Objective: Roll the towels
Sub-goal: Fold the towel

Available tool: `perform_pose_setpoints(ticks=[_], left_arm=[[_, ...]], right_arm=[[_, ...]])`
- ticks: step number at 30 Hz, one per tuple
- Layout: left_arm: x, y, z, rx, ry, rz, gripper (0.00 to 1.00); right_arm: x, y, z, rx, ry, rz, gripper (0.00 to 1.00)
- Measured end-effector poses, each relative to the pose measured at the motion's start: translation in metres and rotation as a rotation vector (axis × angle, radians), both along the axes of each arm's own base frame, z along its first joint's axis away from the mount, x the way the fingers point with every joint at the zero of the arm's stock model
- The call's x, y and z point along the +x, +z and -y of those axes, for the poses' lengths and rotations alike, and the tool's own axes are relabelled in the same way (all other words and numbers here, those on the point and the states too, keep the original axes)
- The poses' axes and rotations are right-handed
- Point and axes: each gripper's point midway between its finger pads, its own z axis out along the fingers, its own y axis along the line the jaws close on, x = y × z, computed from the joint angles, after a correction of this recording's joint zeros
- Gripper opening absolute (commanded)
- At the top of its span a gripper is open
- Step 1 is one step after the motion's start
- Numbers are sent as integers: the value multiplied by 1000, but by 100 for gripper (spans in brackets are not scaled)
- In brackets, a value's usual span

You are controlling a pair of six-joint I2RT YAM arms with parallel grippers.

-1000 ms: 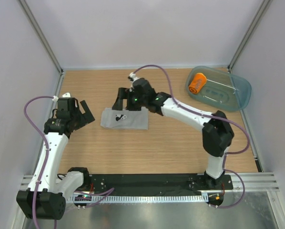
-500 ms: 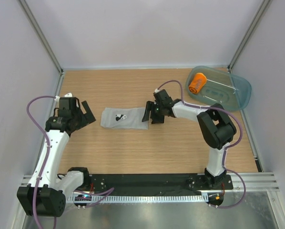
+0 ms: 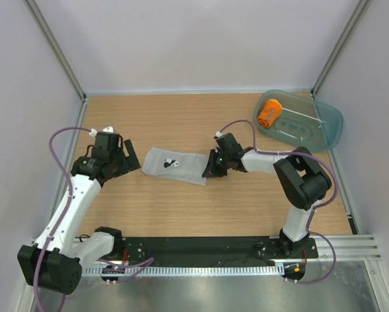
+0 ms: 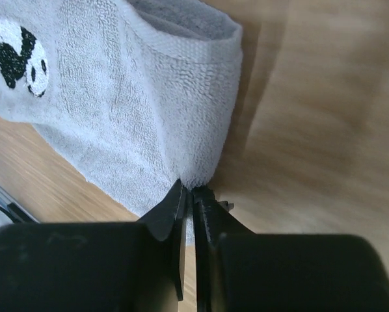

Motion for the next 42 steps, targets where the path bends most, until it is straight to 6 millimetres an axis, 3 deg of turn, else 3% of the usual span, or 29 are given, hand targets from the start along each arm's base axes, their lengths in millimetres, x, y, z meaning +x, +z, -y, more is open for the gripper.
perform_pose_setpoints(ticks=[7, 12, 17, 21, 28, 37, 42], left_arm=[[8, -24, 60, -21, -122, -58, 80], [22, -52, 113, -16, -250, -83, 68], [29, -92, 150, -5, -331, -132, 58], [28, -107, 168, -15, -371, -148, 53], [27, -104, 192, -68, -413, -109, 47], [15, -133, 190, -56, -397, -183, 37], [14, -136, 190, -57, -391, -192, 22]], right_arm=[[-58, 0, 43, -101, 1, -42, 9], [-95, 2, 76, -191, -3, -75, 8], [-108, 9, 95, -244, -21, -71, 9], [-110, 9, 101, -267, -23, -70, 9], [-111, 7, 102, -276, -25, -75, 8], [-111, 4, 103, -285, -25, -84, 8], [-111, 4, 103, -285, -25, -84, 7]])
